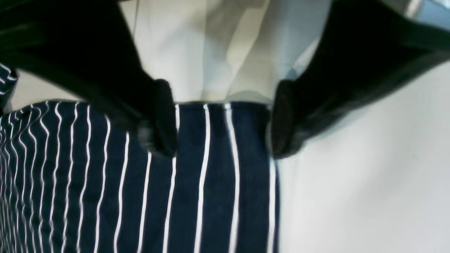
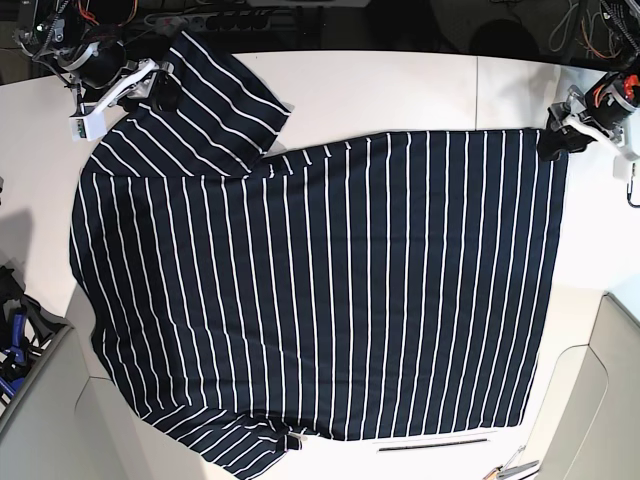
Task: Fold the T-shirt properly
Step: 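Lift the shoulder edge with both grippers and fold it over the shirt body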
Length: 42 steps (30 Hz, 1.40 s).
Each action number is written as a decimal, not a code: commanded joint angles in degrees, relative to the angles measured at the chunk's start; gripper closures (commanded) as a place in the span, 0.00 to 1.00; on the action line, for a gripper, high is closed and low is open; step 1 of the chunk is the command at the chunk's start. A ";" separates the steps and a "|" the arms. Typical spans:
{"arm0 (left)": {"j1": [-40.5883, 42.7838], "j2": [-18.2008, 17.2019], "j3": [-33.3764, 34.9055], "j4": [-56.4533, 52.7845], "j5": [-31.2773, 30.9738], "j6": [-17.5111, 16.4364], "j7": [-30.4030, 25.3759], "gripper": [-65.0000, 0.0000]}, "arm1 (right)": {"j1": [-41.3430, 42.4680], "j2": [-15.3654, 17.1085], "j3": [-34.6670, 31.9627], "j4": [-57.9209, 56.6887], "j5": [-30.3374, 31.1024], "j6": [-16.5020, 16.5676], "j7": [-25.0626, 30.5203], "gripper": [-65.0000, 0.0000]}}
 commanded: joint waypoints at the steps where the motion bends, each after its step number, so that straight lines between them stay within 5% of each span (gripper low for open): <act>1: 0.48 -0.33 0.09 0.28 0.44 -0.20 1.64 0.58 | -0.35 0.13 0.00 0.31 -0.15 0.00 -1.44 0.50; 5: 0.50 -0.35 0.09 0.28 0.46 -0.17 0.81 1.00 | -0.35 0.13 0.00 0.31 -0.15 -0.02 -2.40 0.78; 8: 0.48 -0.35 0.09 0.28 0.44 -0.39 0.22 1.00 | -0.35 0.15 0.00 0.31 -0.15 0.02 -2.58 1.00; 11: 0.48 -0.35 0.09 0.28 0.15 -3.32 -0.09 1.00 | -0.35 0.13 0.02 0.33 -0.13 3.67 -2.67 1.00; 16: 0.50 -1.11 -1.09 0.92 -4.22 -4.02 0.76 1.00 | 0.28 0.15 0.98 1.07 1.31 4.28 -4.59 1.00; 31: 2.91 -1.14 -9.79 10.01 -8.52 -6.47 6.80 1.00 | -2.47 -1.42 15.58 6.80 19.93 10.54 -13.40 1.00; 38: 2.67 -1.14 -9.90 12.41 -10.84 -8.74 4.81 1.00 | -2.21 -4.98 19.47 16.15 20.37 10.54 -12.90 1.00; 42: 0.39 -1.14 -9.88 12.39 -8.37 -9.14 1.95 1.00 | 0.85 -5.22 19.91 18.86 17.27 10.40 -8.20 1.00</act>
